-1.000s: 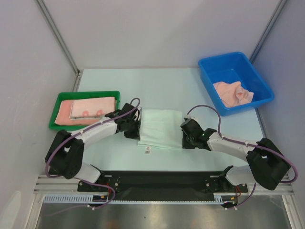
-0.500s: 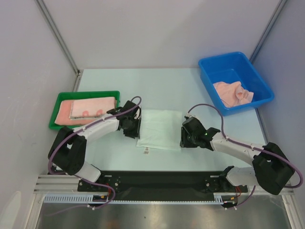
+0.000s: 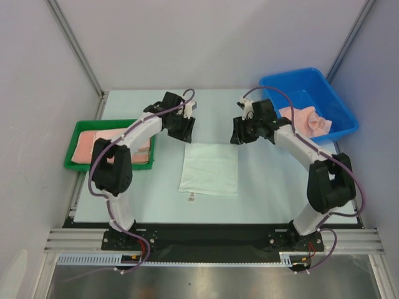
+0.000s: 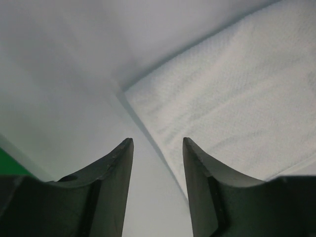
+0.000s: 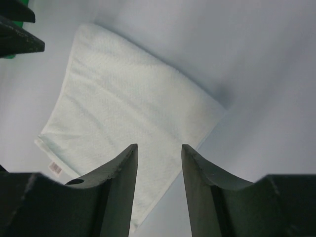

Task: Fold and stack the towels
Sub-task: Fold the towel

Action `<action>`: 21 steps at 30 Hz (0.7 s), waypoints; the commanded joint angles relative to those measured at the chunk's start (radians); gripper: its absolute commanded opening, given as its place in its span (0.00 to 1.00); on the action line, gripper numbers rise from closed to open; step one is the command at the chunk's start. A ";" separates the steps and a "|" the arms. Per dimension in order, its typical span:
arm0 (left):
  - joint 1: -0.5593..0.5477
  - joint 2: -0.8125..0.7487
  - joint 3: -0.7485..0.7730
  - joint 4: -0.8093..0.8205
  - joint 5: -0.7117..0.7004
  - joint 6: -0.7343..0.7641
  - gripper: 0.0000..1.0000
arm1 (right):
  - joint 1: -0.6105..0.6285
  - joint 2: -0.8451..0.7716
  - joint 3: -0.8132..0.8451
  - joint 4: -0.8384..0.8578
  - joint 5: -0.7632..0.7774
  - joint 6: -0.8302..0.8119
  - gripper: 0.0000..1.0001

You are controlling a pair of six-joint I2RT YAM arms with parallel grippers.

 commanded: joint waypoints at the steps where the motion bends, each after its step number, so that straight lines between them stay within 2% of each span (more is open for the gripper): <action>1: 0.049 0.075 0.100 -0.049 0.138 0.168 0.48 | -0.028 0.131 0.132 -0.115 -0.117 -0.200 0.43; 2: 0.052 0.091 0.100 -0.056 0.166 0.178 0.48 | -0.031 0.158 0.156 -0.131 -0.125 -0.217 0.38; 3: 0.055 0.124 0.125 -0.059 0.191 0.188 0.42 | -0.038 0.206 0.182 -0.161 -0.139 -0.232 0.34; 5: 0.058 0.154 0.161 -0.088 0.267 0.218 0.41 | -0.046 0.240 0.230 -0.170 -0.189 -0.254 0.26; 7: 0.057 0.187 0.169 -0.091 0.342 0.235 0.40 | -0.049 0.289 0.258 -0.193 -0.251 -0.283 0.24; 9: 0.057 0.207 0.168 -0.071 0.353 0.231 0.39 | -0.049 0.324 0.267 -0.202 -0.233 -0.287 0.24; 13: 0.058 0.293 0.191 -0.039 0.259 0.200 0.39 | -0.078 0.419 0.282 -0.179 -0.170 -0.286 0.21; 15: 0.058 0.316 0.201 -0.010 0.138 0.176 0.40 | -0.083 0.449 0.279 -0.140 -0.113 -0.287 0.20; 21: 0.063 0.353 0.234 0.055 0.038 0.139 0.39 | -0.101 0.505 0.305 -0.106 -0.076 -0.307 0.20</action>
